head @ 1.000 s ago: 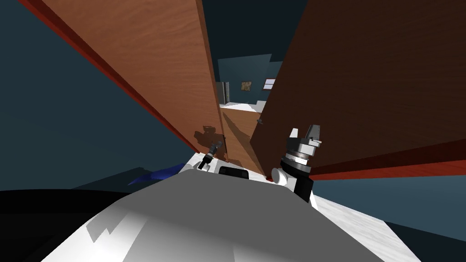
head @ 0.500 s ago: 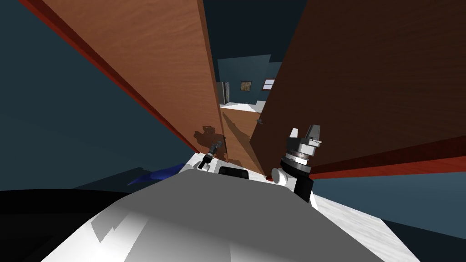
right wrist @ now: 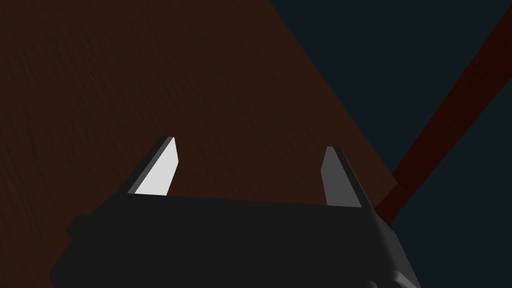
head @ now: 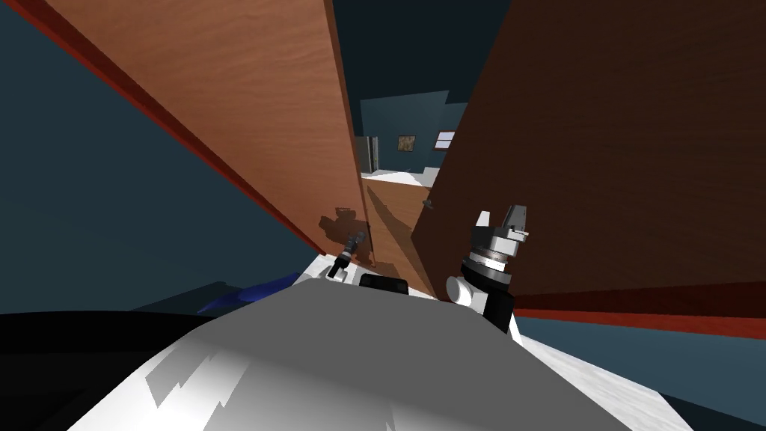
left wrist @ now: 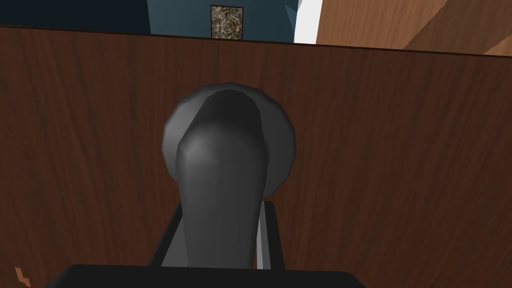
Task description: Push the door open
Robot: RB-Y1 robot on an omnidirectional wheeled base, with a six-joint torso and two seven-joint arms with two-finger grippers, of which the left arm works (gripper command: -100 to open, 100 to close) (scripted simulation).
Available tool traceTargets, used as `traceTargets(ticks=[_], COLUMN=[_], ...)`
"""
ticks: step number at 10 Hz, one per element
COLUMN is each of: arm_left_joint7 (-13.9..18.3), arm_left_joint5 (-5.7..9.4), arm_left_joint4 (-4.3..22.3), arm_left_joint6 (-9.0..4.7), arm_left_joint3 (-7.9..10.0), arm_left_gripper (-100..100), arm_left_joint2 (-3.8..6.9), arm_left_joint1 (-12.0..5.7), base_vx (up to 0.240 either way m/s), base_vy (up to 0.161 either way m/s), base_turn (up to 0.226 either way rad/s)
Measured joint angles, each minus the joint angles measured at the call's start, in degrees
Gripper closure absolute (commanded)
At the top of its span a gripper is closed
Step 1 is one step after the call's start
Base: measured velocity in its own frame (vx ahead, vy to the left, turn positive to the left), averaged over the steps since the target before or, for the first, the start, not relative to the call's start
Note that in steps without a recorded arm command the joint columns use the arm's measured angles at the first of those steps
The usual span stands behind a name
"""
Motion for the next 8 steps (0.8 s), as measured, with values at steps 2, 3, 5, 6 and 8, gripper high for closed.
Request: traceTargets(ticks=[2,3,5,6,8], arm_left_joint7=[-1.4,-1.6,-2.6,-3.3,-4.4], arm_left_joint5=[0.32,0.49,0.82,1.0,1.39], arm_left_joint4=[-0.6,0.1,0.3,1.9,2.5], arm_left_joint6=[0.7,0.68,0.86,0.52,0.83], arm_left_joint3=[1.28,1.67,2.88,3.51,4.82], arm_left_gripper=[100,100,100,100,100], arm_left_joint2=[-1.12,-1.07,-2.0,-2.62,-3.4], arm_left_joint1=[0.12,-0.67,-0.96,-1.94,-2.57], base_vx=[0.182,0.113,0.141,0.148,0.138], base_vy=[-0.063,-0.042,-0.033,-0.058,-0.059], base_turn=[0.047,0.029,0.081,0.08,0.072])
